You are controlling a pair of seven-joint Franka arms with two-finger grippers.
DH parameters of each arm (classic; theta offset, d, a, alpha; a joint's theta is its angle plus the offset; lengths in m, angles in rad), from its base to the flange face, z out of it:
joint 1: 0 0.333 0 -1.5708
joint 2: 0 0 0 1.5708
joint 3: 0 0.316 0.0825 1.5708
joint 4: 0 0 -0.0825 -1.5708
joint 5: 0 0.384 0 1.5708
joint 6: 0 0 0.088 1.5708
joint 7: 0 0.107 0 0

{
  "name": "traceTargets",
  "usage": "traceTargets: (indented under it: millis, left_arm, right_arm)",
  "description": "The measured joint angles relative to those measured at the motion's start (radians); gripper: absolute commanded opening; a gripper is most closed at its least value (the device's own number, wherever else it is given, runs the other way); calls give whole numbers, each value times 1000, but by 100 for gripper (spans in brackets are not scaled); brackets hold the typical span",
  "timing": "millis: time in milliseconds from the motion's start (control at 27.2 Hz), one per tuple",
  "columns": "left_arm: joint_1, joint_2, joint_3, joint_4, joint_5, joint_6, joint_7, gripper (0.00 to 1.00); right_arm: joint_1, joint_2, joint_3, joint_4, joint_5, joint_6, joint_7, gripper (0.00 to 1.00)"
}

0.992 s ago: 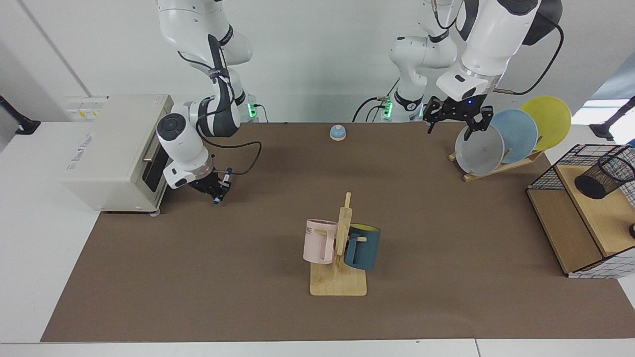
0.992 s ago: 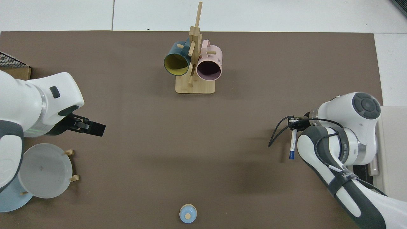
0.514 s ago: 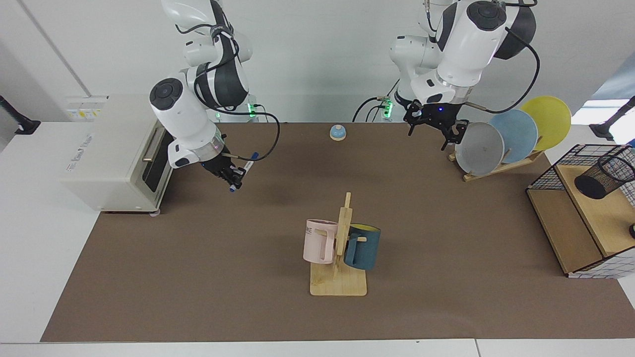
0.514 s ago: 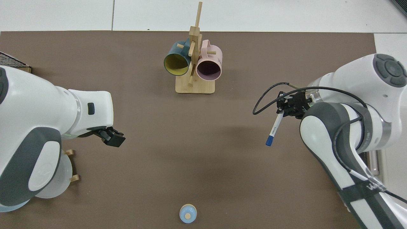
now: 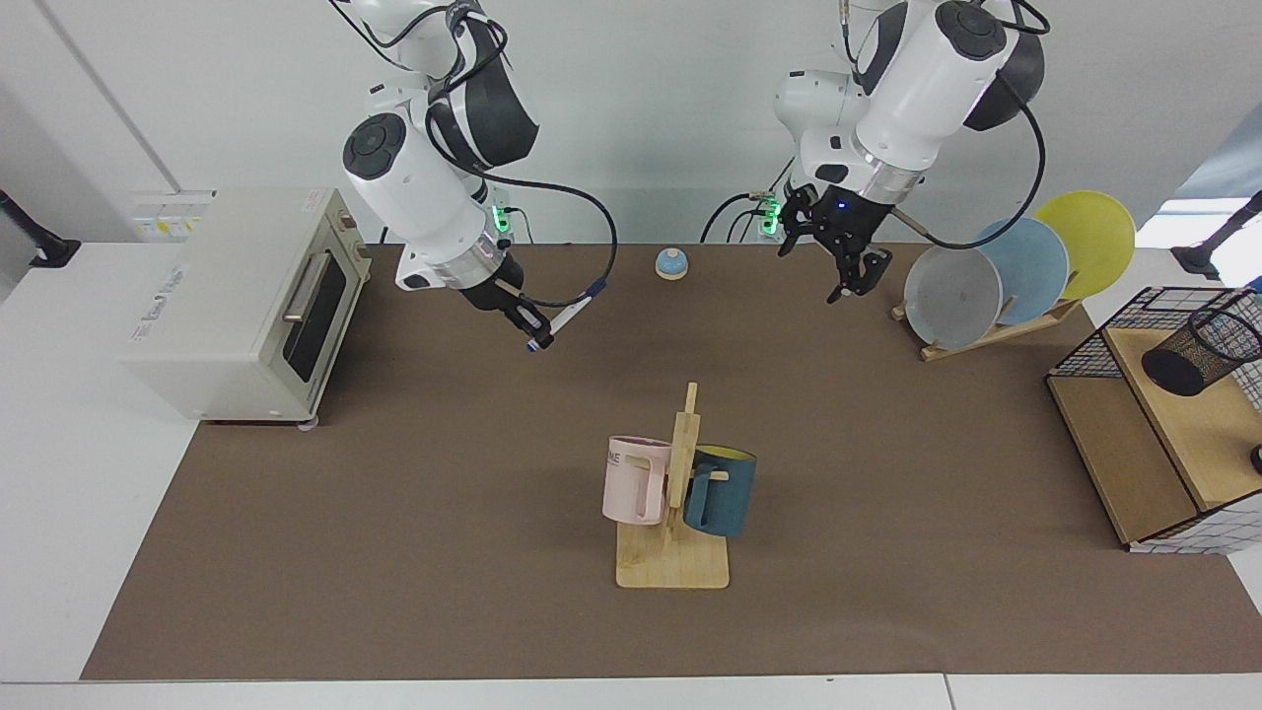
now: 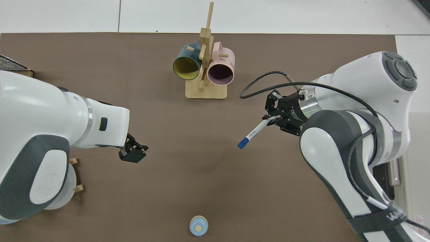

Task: Put markers into pen holder
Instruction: 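Lift the marker with the right gripper while the left gripper reaches inward, then carry the marker to the middle while the left gripper grasps it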

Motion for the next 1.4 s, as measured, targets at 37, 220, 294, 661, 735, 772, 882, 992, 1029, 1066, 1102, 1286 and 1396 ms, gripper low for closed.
traceTargets:
  millis: [37, 220, 294, 661, 735, 772, 882, 992, 1029, 1066, 1102, 1286, 1396]
  left_arm:
    - [-7, 0, 0, -2, -15, 0, 0, 100]
    - [-33, 0, -12, -24, -62, 28, 0, 100]
    - [-34, 0, -25, -37, -82, 48, 0, 100]
    - [-42, 7, -110, -87, -123, 174, 33, 98]
    - [-47, 7, -127, -87, -124, 194, 62, 98]
    - [-48, 7, -137, -87, -124, 206, 74, 98]
    - [-52, 7, -159, -87, -124, 240, 93, 97]
    - [-56, 7, -166, -87, -124, 250, 115, 88]
    - [-57, 8, -166, -87, -124, 253, 126, 83]
    - [-57, 8, -166, -87, -124, 255, 138, 76]
    - [-57, 8, -165, -87, -124, 258, 150, 67]
    - [-56, 9, -161, -87, -124, 266, 194, 41]
    - [-55, 10, -160, -86, -123, 274, 215, 42]
  right_arm:
    - [5, 0, 0, 4, 11, 0, 26, 0]
    - [35, 0, 1, 17, 74, 3, 161, 0]
    - [45, 0, 1, 20, 100, 13, 220, 0]
    - [106, 1, 1, 27, 192, 56, 420, 0]
    - [130, 1, 0, 27, 192, 79, 445, 0]
    - [141, 1, 0, 27, 192, 91, 455, 0]
    - [172, 1, 1, 27, 192, 122, 481, 0]
    - [183, 2, 1, 27, 192, 129, 488, 0]
    - [183, 2, 1, 27, 192, 129, 488, 0]
    - [183, 2, -1, 27, 192, 129, 488, 0]
    - [183, 2, -2, 27, 192, 129, 488, 0]
    - [183, 3, -5, 26, 192, 129, 488, 0]
    - [183, 3, -6, 26, 192, 128, 488, 0]
